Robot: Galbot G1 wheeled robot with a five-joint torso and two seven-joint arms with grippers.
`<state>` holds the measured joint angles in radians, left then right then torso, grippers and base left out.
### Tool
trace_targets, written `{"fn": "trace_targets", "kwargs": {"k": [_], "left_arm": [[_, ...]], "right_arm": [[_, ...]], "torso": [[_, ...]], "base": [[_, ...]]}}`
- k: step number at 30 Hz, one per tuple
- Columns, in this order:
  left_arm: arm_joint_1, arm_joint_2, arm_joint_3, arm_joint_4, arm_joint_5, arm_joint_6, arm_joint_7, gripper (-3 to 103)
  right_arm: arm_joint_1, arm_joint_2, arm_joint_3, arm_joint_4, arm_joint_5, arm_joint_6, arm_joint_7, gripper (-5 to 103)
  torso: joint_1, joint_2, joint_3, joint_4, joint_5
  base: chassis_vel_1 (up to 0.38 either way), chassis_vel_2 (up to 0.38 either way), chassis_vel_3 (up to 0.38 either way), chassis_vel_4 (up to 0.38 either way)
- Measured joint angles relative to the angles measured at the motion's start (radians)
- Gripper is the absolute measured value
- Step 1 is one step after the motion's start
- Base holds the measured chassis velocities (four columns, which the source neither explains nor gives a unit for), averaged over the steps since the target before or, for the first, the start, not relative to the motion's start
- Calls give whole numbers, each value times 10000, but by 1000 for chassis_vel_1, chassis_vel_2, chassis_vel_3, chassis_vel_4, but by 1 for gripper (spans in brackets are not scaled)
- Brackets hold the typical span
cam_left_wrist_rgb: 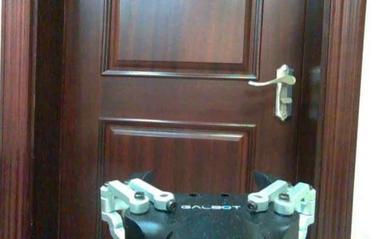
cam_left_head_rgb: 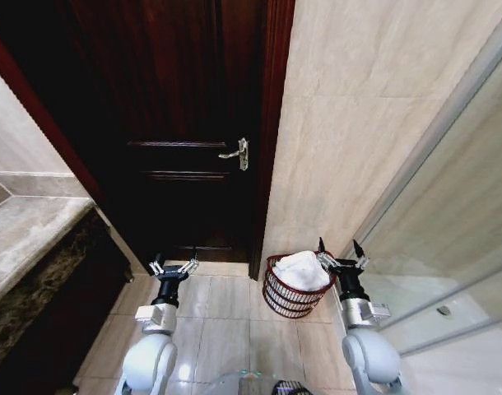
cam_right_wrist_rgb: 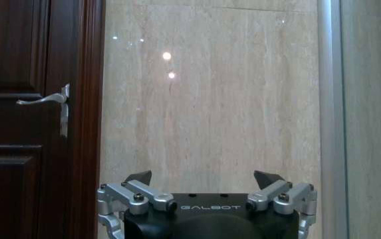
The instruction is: Discard the used towel into the hamper.
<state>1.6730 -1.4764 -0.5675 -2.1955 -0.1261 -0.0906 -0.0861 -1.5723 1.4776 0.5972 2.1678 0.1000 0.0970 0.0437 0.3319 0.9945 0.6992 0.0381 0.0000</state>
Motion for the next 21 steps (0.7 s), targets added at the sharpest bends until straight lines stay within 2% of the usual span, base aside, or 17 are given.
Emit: {"fn": "trace_targets", "kwargs": {"k": [21], "left_arm": [[39,-21,-6,-115,0,204,-39,100]], "right_arm": [[46,-57,31,78,8,-100,-64,100]], "torso": [[476,1063,584,0,0]], "base": [[0,0,0,0]]}}
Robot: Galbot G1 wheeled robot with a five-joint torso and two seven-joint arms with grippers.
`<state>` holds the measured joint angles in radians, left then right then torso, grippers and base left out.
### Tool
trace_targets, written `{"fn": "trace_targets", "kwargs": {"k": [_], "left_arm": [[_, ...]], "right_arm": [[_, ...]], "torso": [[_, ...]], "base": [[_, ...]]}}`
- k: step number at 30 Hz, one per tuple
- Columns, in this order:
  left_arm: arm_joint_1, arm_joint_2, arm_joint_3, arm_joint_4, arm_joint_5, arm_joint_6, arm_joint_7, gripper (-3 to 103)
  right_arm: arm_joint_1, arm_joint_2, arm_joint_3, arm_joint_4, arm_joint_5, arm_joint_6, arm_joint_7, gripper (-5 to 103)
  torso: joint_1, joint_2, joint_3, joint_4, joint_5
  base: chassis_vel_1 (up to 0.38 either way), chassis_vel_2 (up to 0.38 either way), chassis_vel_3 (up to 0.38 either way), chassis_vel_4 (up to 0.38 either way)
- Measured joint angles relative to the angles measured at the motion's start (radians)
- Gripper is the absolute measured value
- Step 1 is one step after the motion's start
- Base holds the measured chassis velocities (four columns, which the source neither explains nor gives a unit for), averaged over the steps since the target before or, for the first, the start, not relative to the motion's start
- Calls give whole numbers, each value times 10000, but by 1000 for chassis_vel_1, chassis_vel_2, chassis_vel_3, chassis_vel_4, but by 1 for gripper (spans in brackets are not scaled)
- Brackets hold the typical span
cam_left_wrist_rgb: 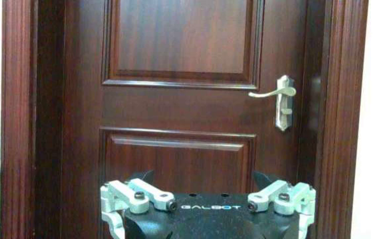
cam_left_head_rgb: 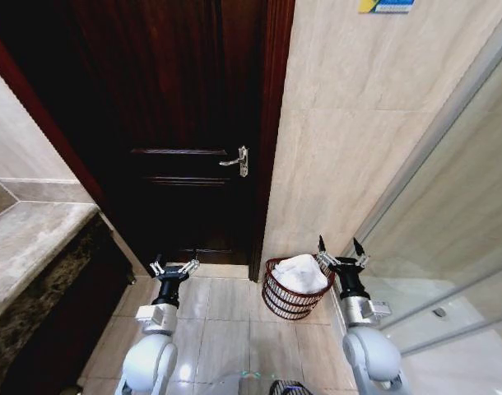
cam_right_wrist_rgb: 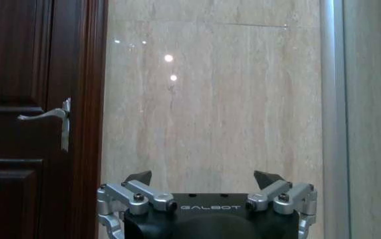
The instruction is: Discard the used towel into the hamper.
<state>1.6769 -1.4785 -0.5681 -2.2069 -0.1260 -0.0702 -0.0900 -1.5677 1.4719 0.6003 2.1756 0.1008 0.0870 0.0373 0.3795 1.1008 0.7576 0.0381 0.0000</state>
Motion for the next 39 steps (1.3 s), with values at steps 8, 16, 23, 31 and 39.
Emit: {"fn": "trace_targets", "kwargs": {"k": [8,16,23,31,39], "left_arm": [[6,-20,27,-16,33,41,0,100],[7,-33,10,-44,36,44,2,100],[48,-71,29,-29,80,35,2,100],[72,-91,7,-28,119,-9,7,100],[130,-115,82,-28,-131,-280,80,100]], "right_arm": [[10,-6,4,18,8,-6,-9,100],[70,-17,-7,88,9,-81,-9,100],[31,12,-38,97,13,-81,-7,100],[38,24,-52,111,35,-77,-5,100],[60,1,-17,102,59,-77,2,100]], "torso": [[189,422,235,0,0],[370,807,439,0,0],[537,1180,645,0,0],[731,1603,874,0,0],[884,1939,1054,0,0]], "base": [[0,0,0,0],[0,0,0,0],[0,0,0,0],[0,0,0,0],[0,0,0,0]]}}
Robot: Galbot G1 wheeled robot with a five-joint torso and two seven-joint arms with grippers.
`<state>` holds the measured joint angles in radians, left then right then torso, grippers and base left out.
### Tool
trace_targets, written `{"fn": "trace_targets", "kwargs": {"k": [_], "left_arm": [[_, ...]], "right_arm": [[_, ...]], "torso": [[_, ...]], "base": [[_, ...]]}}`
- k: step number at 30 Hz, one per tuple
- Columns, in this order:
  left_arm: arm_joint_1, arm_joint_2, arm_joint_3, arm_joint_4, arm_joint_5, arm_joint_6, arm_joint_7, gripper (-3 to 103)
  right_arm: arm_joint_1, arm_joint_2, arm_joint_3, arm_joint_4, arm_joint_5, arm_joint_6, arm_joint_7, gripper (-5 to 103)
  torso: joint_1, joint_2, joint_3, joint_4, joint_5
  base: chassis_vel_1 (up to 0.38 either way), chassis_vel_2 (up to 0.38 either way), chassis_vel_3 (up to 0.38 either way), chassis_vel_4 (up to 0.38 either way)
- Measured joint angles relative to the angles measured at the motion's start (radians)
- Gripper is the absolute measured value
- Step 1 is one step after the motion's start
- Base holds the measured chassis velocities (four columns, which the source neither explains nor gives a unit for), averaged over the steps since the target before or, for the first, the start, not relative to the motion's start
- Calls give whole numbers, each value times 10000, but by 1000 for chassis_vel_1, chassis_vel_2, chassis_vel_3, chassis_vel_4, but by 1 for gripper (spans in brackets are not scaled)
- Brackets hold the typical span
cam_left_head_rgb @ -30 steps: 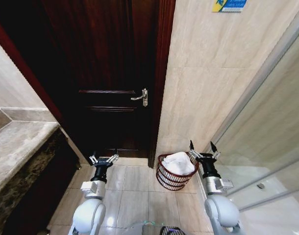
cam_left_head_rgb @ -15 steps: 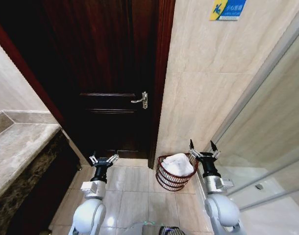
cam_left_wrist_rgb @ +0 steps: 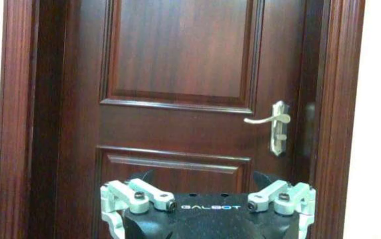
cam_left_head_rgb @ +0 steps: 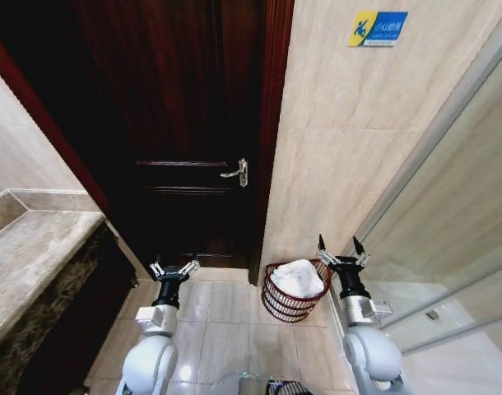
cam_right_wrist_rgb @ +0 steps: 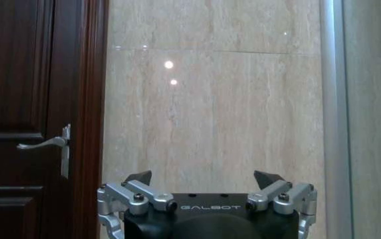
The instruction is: Discard the used towel into the hamper.
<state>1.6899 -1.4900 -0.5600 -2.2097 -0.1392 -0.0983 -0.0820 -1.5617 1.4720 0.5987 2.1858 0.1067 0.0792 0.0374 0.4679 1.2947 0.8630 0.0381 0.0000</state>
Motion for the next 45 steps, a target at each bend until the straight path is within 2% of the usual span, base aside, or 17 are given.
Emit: {"fn": "trace_targets", "kwargs": {"k": [31,45], "left_arm": [[-81,-176,24,16,331,-28,-9,100],[-80,-195,40,-10,375,-13,-9,100]], "right_arm": [[70,-116,37,-127,134,-71,-16,100],[-86,-52,105,17,-75,-405,-87,100]], "torso": [[-37,-84,-44,0,0],[-46,-111,-57,0,0]], "base": [[0,0,0,0],[0,0,0,0]]}}
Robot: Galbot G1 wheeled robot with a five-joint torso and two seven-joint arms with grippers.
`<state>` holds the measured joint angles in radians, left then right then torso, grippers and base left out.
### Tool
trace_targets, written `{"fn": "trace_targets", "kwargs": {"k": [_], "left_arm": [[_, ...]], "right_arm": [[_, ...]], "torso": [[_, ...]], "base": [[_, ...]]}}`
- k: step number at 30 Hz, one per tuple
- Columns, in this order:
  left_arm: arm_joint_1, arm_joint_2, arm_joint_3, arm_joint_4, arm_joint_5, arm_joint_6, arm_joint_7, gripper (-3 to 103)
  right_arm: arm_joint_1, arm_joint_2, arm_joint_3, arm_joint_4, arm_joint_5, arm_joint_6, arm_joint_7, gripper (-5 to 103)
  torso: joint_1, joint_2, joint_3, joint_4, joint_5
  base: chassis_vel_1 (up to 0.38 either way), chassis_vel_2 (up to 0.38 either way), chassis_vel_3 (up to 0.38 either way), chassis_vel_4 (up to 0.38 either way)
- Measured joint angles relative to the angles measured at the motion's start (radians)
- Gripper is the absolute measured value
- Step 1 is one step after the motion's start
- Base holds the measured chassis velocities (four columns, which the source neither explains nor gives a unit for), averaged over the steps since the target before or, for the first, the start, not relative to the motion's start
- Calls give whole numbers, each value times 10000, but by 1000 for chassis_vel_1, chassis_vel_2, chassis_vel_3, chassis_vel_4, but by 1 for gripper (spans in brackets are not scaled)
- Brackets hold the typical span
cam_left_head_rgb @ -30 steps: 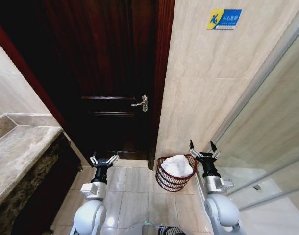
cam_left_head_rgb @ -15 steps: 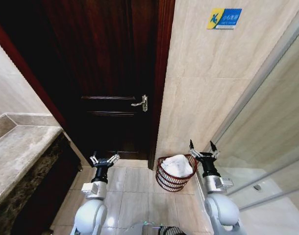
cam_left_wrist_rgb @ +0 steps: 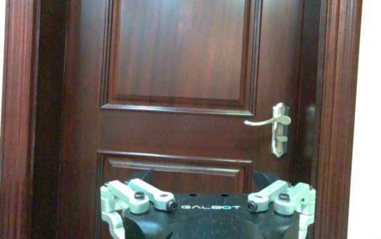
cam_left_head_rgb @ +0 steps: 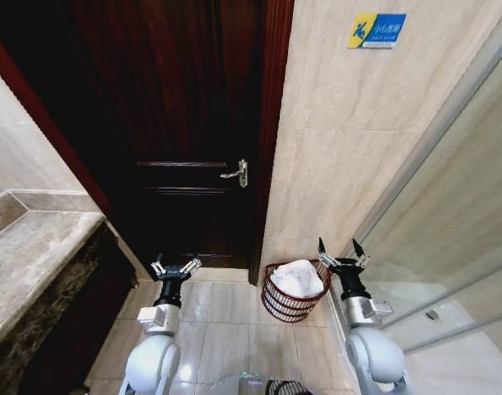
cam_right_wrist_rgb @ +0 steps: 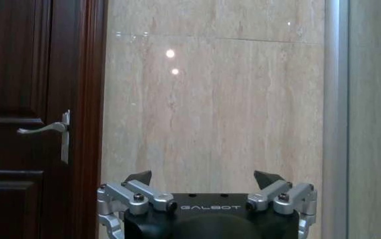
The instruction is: Discard the used towel into the hamper.
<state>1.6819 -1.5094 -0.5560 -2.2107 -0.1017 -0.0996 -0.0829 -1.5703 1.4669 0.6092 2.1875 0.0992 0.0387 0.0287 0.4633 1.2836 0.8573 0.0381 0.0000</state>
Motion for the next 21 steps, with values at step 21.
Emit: {"fn": "trace_targets", "kwargs": {"k": [21], "left_arm": [[89,11,-5,-87,38,30,18,100]], "right_arm": [[-290,44,29,98,-90,59,-10,100]], "torso": [[-9,-14,-9,0,1]], "base": [[63,-63,-57,58]]}}
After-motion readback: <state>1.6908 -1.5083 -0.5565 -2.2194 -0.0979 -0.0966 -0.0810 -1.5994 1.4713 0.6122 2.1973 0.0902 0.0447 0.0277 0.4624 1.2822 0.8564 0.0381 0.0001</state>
